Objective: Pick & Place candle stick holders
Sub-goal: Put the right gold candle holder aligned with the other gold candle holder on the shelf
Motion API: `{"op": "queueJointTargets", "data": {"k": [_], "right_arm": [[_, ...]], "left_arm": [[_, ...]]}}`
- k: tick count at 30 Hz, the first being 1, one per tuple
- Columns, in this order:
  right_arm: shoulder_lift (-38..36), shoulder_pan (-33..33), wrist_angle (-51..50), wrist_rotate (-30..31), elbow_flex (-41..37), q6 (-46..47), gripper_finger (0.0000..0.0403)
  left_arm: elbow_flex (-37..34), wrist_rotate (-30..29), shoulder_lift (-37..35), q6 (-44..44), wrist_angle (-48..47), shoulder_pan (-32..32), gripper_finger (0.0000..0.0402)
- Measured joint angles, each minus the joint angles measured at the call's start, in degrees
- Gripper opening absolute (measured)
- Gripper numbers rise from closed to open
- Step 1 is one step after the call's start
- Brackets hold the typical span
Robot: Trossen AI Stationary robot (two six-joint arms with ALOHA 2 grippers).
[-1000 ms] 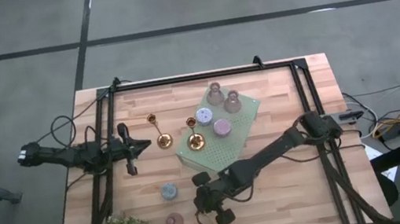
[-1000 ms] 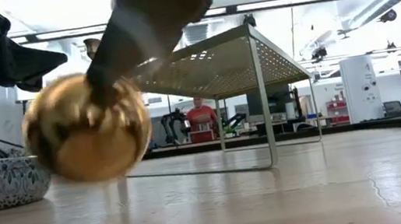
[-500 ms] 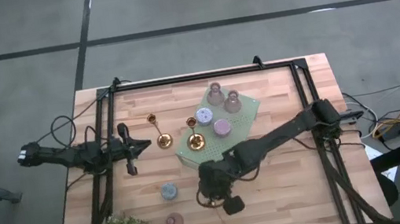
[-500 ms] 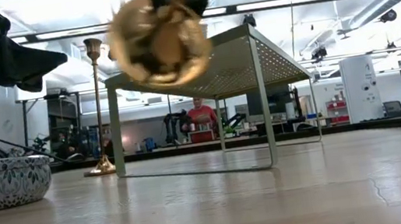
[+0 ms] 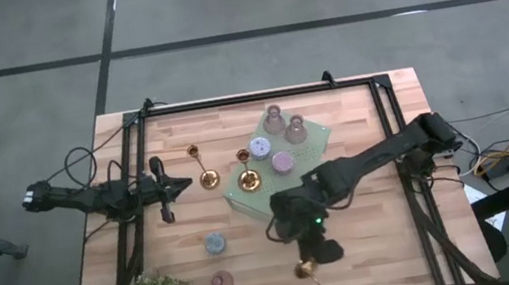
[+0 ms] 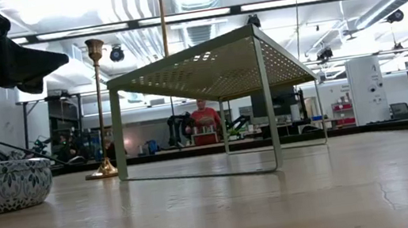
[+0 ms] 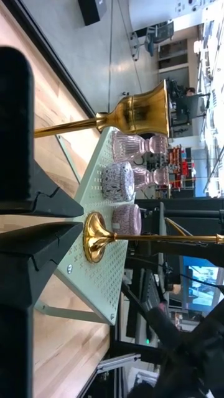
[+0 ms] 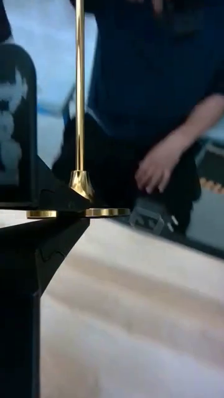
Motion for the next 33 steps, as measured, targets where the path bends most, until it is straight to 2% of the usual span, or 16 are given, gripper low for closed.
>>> {"op": "queueJointTargets", "data": {"k": [3, 7, 10, 15, 19, 23, 33], "right_arm": [[-1.55, 0.92, 0.00, -3.67, -2.65, 2.92, 0.0008], [-3.43, 2.55, 0.90, -4.53, -6.75, 7.30, 0.0008], [-4.01, 4.10, 4.31, -7.46, -10.54, 10.47, 0.0008], [-4.01, 6.90, 16.99, -17.02, -17.47, 15.78, 0.0008], [-3.99, 8.21, 34.59, -19.82, -23.36, 23.47, 0.0008], [-3.99, 8.07, 49.87, -17.91, -28.36, 30.72, 0.0008], [-3.97, 7.88, 75.32, -3.81, -38.43, 41.08, 0.0008]], "left_arm": [[0.00, 0.00, 0.00, 0.00, 0.01, 0.00, 0.0028], [0.00, 0.02, 0.00, 0.00, 0.05, 0.00, 0.0028], [0.00, 0.00, 0.00, 0.00, 0.09, 0.00, 0.0028], [0.00, 0.02, 0.02, 0.00, 0.09, -0.02, 0.0028], [0.00, 0.02, 0.00, 0.00, 0.11, 0.00, 0.0028], [0.00, 0.02, 0.00, 0.00, 0.11, 0.00, 0.0028], [0.00, 0.02, 0.00, 0.00, 0.13, -0.01, 0.0028]]}}
